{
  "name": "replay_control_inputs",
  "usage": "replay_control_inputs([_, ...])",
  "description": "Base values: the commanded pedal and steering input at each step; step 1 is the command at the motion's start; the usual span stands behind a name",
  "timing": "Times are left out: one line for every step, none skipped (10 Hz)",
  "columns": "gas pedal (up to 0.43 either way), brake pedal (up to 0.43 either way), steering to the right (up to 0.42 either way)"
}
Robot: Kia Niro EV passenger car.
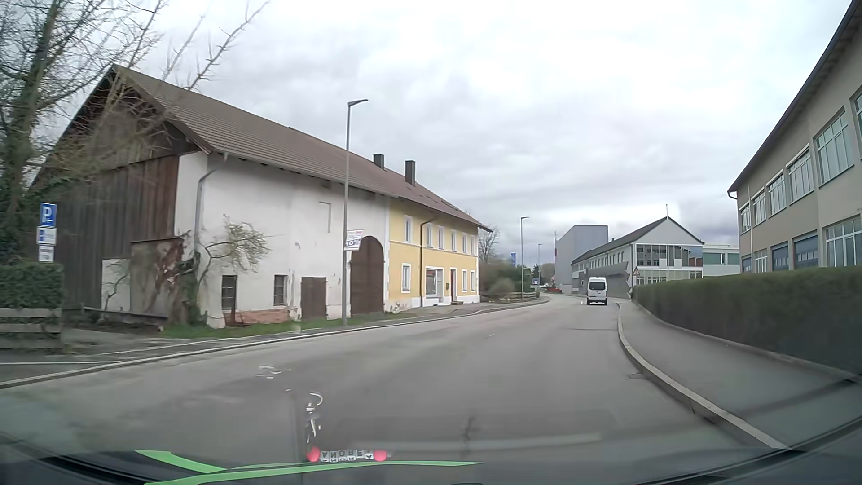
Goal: Follow the waypoints while adhering to traffic rules and regulations
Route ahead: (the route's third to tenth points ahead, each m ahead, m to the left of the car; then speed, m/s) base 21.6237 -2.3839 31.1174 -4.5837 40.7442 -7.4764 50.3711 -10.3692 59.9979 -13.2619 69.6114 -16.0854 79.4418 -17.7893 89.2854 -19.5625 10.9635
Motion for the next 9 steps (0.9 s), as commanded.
replay_control_inputs([0.118, 0.0, 0.105])
replay_control_inputs([0.118, 0.0, 0.103])
replay_control_inputs([0.13, 0.0, 0.1])
replay_control_inputs([0.13, 0.0, 0.095])
replay_control_inputs([0.13, 0.0, 0.093])
replay_control_inputs([0.13, 0.0, 0.093])
replay_control_inputs([0.13, 0.0, 0.092])
replay_control_inputs([0.13, 0.0, 0.092])
replay_control_inputs([0.13, 0.0, 0.09])
